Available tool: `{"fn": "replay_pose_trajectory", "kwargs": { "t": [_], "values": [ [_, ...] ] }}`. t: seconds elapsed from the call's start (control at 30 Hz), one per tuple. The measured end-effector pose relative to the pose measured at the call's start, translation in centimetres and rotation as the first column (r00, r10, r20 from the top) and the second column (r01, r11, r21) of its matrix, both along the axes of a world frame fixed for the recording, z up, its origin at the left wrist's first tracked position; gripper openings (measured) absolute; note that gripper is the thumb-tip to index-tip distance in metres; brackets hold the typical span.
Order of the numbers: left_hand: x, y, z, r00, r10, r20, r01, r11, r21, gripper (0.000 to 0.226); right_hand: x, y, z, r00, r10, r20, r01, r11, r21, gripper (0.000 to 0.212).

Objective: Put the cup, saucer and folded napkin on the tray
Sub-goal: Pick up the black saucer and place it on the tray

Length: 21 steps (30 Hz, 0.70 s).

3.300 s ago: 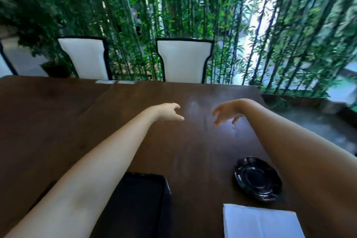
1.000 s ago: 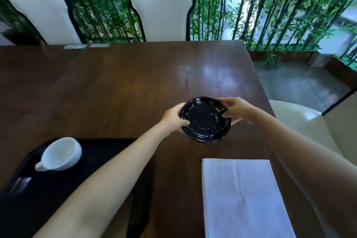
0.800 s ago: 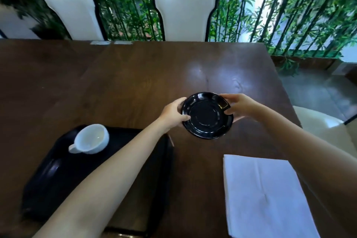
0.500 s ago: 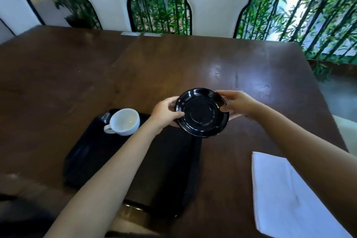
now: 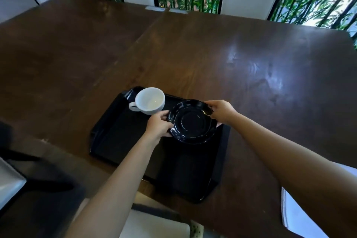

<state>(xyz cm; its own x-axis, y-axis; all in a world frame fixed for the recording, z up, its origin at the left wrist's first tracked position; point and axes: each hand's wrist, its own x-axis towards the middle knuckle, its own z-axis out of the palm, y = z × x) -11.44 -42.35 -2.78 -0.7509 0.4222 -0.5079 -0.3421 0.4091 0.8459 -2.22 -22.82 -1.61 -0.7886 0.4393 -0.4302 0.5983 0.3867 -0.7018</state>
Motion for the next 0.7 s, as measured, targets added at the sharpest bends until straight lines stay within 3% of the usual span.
{"fn": "replay_pose_trajectory", "kwargs": {
  "t": [0.33,0.47,0.7],
  "values": [
    [-0.8,-0.6,-2.7,0.999,0.030,0.011,-0.029,0.998,-0.060,0.056,-1.2,-1.1,-2.6,0.995,0.035,0.096,-0.044,0.994,0.103,0.064],
    [-1.0,-0.5,-3.3,0.999,0.015,-0.037,-0.018,0.998,-0.063,0.052,-1.6,-1.3,-2.9,0.988,0.089,0.123,-0.116,0.965,0.237,0.065],
    [-1.4,-0.5,-3.5,0.991,-0.065,-0.118,0.051,0.992,-0.118,0.045,-1.8,-1.2,-3.2,0.976,0.133,0.174,-0.175,0.951,0.256,0.065]
  ]
}}
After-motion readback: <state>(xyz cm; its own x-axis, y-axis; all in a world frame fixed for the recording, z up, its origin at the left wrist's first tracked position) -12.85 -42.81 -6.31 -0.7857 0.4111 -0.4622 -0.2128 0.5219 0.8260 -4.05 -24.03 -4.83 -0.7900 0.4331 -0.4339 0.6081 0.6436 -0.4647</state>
